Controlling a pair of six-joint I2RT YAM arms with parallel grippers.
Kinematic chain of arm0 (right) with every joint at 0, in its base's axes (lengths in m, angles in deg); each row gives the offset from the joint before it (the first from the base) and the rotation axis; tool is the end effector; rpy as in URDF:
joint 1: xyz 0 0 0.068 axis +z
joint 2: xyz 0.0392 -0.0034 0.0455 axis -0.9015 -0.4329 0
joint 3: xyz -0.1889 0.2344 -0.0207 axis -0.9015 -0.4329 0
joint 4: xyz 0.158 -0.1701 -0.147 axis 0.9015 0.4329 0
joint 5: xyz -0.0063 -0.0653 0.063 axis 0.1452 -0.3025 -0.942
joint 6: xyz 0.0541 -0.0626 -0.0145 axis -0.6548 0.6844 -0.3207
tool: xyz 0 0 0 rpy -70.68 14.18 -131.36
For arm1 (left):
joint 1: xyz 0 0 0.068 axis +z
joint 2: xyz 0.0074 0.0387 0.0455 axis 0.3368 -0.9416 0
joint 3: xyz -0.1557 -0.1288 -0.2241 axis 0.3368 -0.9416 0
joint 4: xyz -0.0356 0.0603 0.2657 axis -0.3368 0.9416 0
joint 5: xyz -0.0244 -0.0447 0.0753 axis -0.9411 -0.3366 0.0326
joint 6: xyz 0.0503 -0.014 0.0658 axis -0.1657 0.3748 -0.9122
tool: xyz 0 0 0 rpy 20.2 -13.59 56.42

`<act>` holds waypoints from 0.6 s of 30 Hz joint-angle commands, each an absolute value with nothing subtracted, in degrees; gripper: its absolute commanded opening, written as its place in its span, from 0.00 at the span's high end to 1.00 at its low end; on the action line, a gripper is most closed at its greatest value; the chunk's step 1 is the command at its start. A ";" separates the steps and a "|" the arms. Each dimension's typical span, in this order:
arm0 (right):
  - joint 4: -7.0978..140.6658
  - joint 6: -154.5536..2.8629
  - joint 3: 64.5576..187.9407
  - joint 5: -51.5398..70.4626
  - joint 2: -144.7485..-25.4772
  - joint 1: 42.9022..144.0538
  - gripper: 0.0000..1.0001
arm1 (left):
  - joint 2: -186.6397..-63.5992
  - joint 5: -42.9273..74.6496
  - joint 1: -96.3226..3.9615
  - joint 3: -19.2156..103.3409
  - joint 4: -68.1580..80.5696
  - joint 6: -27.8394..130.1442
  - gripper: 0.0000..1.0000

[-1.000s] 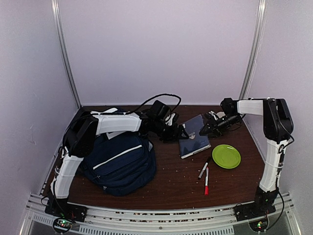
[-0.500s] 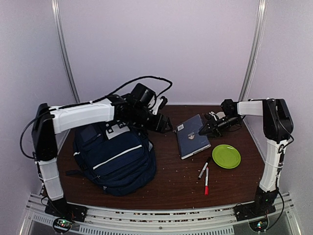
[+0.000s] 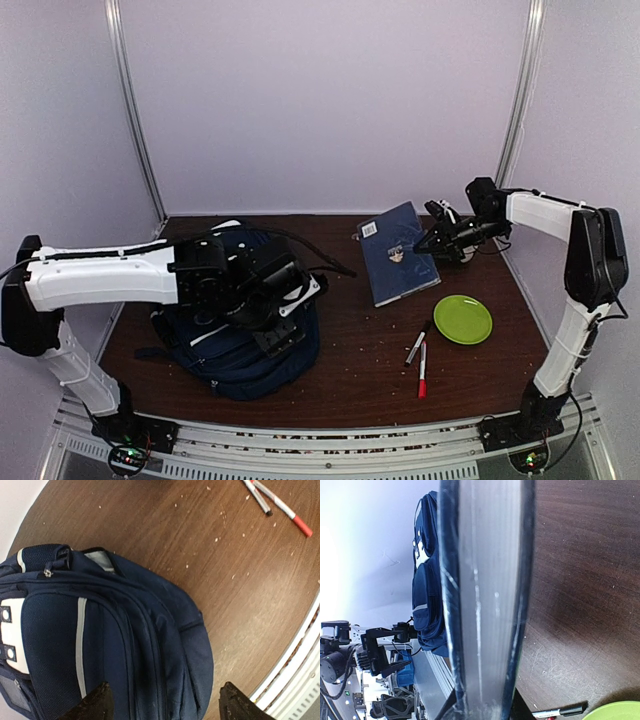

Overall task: Pack the student bag
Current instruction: Pick up the largest pocket of the bag from the student bag.

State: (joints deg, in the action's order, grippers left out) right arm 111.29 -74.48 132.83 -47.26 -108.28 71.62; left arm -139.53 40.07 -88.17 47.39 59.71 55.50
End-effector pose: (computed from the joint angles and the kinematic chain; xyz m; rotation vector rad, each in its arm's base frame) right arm 0.3847 0.1159 0.2592 -0.3493 2.4346 1.5802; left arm 0.1468 -0.3175 0.2807 1.0813 2.3833 -0.1388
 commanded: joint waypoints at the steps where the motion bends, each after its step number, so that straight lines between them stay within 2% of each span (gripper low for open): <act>1: 108.28 -73.08 132.28 -52.48 -104.97 71.91 1.00 | -141.00 45.72 -91.28 47.66 67.08 57.61 0.23; 12: 105.07 -75.16 130.48 -52.58 -104.06 72.16 1.00 | -149.55 47.55 -92.28 47.71 67.22 57.63 0.27; 18: 104.69 -75.53 129.99 -52.46 -103.79 72.16 1.00 | -155.91 54.31 -91.74 51.26 71.43 61.26 0.37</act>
State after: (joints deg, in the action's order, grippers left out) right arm 108.71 -75.49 129.49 -47.26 -107.40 71.77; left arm -153.20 48.66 -92.26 48.52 68.08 58.29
